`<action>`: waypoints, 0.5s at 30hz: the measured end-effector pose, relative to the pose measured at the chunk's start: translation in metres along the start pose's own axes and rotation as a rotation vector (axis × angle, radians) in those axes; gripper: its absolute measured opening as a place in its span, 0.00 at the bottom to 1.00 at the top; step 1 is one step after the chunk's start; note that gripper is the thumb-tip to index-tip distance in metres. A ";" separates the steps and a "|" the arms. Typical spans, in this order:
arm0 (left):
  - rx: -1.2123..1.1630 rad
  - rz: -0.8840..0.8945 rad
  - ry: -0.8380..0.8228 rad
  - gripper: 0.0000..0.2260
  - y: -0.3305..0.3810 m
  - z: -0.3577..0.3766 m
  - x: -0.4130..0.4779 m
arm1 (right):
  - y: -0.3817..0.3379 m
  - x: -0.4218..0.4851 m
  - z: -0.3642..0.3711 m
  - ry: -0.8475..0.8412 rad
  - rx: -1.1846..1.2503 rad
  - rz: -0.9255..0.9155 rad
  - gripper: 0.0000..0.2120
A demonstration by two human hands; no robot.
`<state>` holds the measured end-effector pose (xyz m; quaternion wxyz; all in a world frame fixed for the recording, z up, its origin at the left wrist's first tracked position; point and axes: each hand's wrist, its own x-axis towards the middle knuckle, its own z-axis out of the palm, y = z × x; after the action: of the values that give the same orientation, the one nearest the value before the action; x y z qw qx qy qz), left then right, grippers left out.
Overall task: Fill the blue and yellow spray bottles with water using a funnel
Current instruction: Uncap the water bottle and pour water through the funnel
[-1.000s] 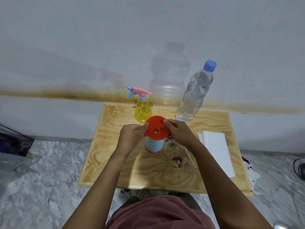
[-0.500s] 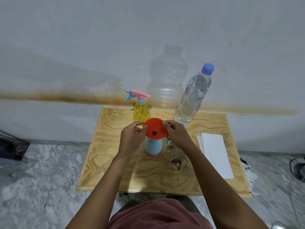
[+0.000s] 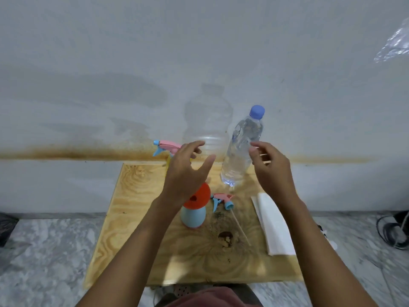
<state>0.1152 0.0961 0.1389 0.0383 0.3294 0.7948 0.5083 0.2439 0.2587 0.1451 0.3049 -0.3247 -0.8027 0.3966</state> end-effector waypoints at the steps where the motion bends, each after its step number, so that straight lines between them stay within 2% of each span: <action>1: -0.025 0.022 -0.036 0.21 0.012 0.011 0.012 | -0.004 0.013 -0.012 0.044 -0.018 -0.011 0.08; 4: -0.086 -0.012 -0.196 0.32 0.041 0.049 0.046 | -0.015 0.053 -0.035 0.058 -0.123 -0.033 0.14; 7: -0.099 -0.088 -0.276 0.39 0.056 0.082 0.070 | -0.023 0.086 -0.042 -0.083 -0.263 -0.015 0.20; 9: -0.175 -0.126 -0.240 0.37 0.059 0.097 0.079 | -0.028 0.099 -0.043 -0.172 -0.334 -0.032 0.22; 12: -0.283 -0.107 -0.117 0.21 0.056 0.109 0.084 | -0.033 0.111 -0.042 -0.229 -0.370 -0.066 0.20; 15: -0.318 -0.121 -0.080 0.17 0.051 0.113 0.083 | -0.035 0.119 -0.041 -0.242 -0.423 -0.110 0.19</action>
<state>0.1194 0.2447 0.1496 0.1521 0.2905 0.7206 0.6109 0.1929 0.3506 0.2227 0.1529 -0.2873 -0.9151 0.2383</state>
